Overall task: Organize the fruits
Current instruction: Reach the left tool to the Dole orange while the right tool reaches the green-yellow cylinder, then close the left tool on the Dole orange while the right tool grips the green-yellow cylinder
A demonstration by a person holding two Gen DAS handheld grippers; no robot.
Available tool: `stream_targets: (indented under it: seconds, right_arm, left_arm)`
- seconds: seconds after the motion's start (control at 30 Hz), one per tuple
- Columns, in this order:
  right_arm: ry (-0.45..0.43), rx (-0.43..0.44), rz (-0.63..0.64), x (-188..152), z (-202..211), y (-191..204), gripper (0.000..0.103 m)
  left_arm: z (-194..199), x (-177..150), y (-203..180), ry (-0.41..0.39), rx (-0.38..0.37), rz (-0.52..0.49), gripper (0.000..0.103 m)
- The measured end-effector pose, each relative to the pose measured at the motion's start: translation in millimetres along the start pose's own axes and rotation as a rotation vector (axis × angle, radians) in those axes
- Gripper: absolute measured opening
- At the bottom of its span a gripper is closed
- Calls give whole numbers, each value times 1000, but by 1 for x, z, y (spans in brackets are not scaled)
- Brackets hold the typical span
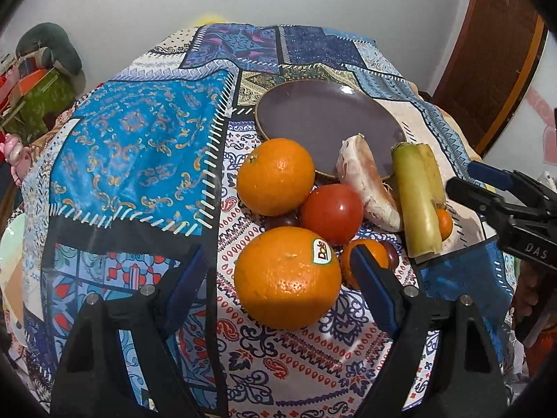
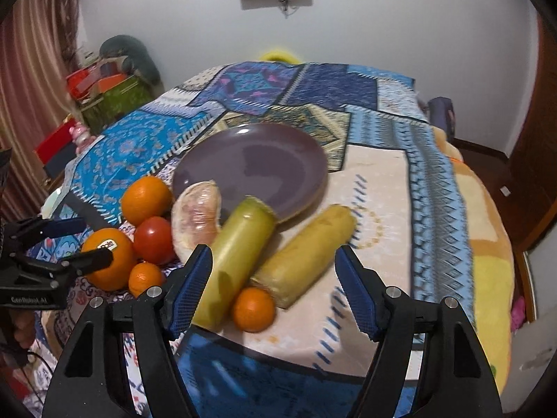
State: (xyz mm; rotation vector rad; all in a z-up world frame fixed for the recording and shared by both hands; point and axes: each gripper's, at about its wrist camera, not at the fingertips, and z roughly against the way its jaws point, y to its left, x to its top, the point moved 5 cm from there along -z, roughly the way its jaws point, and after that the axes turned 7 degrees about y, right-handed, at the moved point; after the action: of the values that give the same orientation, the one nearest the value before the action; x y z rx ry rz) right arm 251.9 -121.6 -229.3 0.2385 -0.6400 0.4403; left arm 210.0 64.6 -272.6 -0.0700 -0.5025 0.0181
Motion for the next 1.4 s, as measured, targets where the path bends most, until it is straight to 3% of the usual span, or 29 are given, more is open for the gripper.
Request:
stream_targets:
  seconds: [0.1, 0.17, 0.3, 0.43, 0.6, 0.83, 1.07, 1.4]
  right_arm:
    - [24, 13, 19, 3, -14, 8, 69]
    - [43, 24, 20, 3, -21, 12, 59]
    - [73, 60, 3, 5, -34, 13, 55]
    - [101, 86, 6, 9, -44, 17, 48]
    - [133, 114, 1, 10, -57, 23, 47]
    - [134, 157, -19, 9, -58, 23, 41]
    - [72, 144, 24, 14, -33, 35, 33]
    - [-41, 118, 37, 24, 16, 35, 32]
  left_arm:
    - [-5, -2, -1, 11, -11, -9, 76]
    - [-9, -3, -1, 20, -25, -9, 74]
    - [-14, -3, 0, 23, -60, -3, 70]
    - [-13, -3, 1, 13, -70, 0, 69]
    - [-12, -4, 4, 12, -86, 8, 68]
    - [-7, 1, 11, 3, -53, 42, 68]
    - [14, 4, 21, -35, -32, 67, 68]
    - [63, 21, 14, -146, -22, 64, 68]
